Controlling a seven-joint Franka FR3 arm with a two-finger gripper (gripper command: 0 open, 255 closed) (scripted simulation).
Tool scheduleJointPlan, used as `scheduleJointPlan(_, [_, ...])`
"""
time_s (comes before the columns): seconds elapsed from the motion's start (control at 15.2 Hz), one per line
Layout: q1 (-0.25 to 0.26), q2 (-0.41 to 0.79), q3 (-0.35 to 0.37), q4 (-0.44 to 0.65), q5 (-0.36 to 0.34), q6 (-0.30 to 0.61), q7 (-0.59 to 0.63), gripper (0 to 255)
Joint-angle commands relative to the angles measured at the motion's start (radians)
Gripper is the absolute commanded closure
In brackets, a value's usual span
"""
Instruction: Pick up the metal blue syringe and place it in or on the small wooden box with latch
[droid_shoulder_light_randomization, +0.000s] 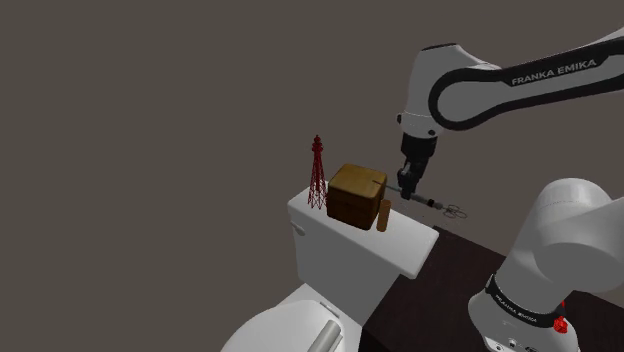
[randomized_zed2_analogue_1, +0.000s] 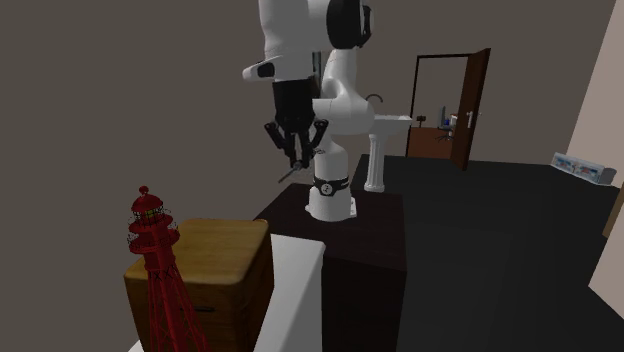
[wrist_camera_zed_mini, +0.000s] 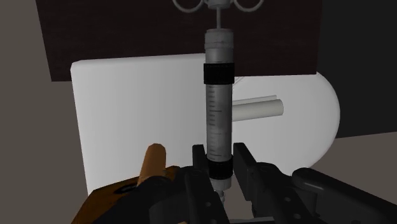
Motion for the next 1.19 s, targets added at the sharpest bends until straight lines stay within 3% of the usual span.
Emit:
scheduleJointPlan(0.0, [-0.003, 0.073, -0.015, 0.049, -0.006, 0.023, -0.017, 255])
scheduleJointPlan(0.46, [-0.001, 0.380, -0.079, 0.291, -0.003, 0.085, -0.093, 255])
scheduleJointPlan(1.06, [-0.004, 0.734, -0.137, 0.663, 0.058, 0.058, -0.197, 255])
scheduleJointPlan(1.12, [-0.005, 0.739, -0.137, 0.655, 0.059, 0.071, -0.199, 255])
